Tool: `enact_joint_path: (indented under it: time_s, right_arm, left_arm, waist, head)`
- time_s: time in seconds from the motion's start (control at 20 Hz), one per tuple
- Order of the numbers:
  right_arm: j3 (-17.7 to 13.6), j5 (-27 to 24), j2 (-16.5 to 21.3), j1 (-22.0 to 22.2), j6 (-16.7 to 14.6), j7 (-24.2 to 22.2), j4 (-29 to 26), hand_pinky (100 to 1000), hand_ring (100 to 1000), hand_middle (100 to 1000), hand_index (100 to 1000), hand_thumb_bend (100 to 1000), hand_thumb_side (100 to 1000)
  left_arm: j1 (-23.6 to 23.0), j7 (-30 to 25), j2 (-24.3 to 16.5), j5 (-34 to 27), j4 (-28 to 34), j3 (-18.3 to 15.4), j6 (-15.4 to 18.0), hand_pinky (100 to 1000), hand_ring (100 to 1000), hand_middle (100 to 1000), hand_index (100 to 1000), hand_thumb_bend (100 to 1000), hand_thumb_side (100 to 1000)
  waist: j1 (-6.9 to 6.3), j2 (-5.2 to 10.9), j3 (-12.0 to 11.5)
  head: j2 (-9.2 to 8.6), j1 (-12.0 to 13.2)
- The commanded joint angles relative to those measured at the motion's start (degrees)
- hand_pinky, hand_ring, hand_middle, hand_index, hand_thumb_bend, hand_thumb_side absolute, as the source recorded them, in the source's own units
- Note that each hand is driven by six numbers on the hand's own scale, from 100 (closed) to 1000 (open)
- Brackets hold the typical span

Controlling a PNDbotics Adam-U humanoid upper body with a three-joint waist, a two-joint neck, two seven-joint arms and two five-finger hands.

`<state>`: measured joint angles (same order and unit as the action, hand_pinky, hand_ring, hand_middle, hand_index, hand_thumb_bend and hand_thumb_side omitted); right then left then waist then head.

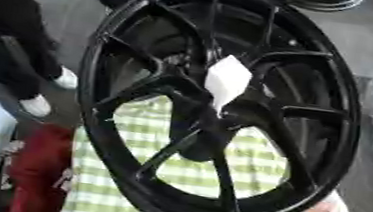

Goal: Pull the pin out of the wheel hub.

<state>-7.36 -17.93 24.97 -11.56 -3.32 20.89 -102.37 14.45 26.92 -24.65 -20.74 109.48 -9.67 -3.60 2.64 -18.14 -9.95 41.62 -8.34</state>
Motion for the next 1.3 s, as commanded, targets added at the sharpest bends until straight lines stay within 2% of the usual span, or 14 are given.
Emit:
enact_joint_path:
  time_s: [0.05,0.45,0.5,0.55,0.6,0.8,0.95,1.3]
  right_arm:
    - [-0.25,0.11,0.93,-0.30,0.06,-0.03,-1.12,959,800,669,784,100,666]
    - [-0.33,0.11,1.79,-0.32,-0.02,0.07,-1.56,959,803,672,786,100,653]
    - [-0.36,-0.01,2.45,-0.38,-0.15,0.06,-1.96,959,804,673,787,100,734]
    - [-0.33,-0.30,3.31,-0.44,-0.29,-0.01,-2.55,959,805,675,787,100,648]
    - [-0.30,-0.69,4.08,-0.44,-0.33,-0.09,-3.10,958,808,679,790,100,641]
    - [0.50,-2.93,10.59,0.07,0.09,-1.82,-7.53,956,814,683,792,100,616]
    - [1.50,-4.98,17.68,0.52,0.15,-4.53,-11.47,952,816,686,795,100,596]
    - [3.76,-8.29,31.70,-2.77,-4.32,-13.26,-12.21,942,817,695,802,100,586]
  left_arm:
    - [0.13,0.18,-0.96,-0.05,0.96,-0.28,0.09,542,765,759,720,172,781]
    - [0.07,0.26,-1.09,-0.03,0.93,-0.28,0.06,542,766,760,721,172,781]
    - [0.04,0.26,-1.14,-0.02,0.91,-0.27,0.04,541,766,760,721,172,781]
    - [0.01,0.26,-1.21,0.01,0.90,-0.27,0.03,541,766,760,721,172,781]
    - [-0.02,0.26,-1.27,0.03,0.89,-0.27,0.03,541,766,760,721,172,780]
    - [-0.22,0.26,-1.65,0.13,0.79,-0.23,-0.02,540,766,760,721,172,780]
    - [-0.45,0.30,-1.93,0.25,0.66,-0.24,-0.09,540,766,760,721,172,780]
    - [-0.54,0.34,-2.32,0.37,0.62,-0.19,-0.16,538,765,759,720,170,780]
  waist:
    - [-0.18,1.07,-0.11]
    - [0.02,0.99,-0.21]
    - [0.07,1.03,-0.22]
    - [0.13,1.10,-0.22]
    - [0.19,1.15,-0.21]
    - [0.59,1.45,-0.17]
    - [0.93,1.61,-0.11]
    - [1.31,1.68,-0.33]
  head:
    - [-0.98,0.08]
    - [-1.81,0.39]
    - [-1.75,0.46]
    - [-1.70,0.51]
    - [-1.69,0.55]
    - [-1.72,0.60]
    - [-1.69,0.67]
    - [-1.77,0.37]
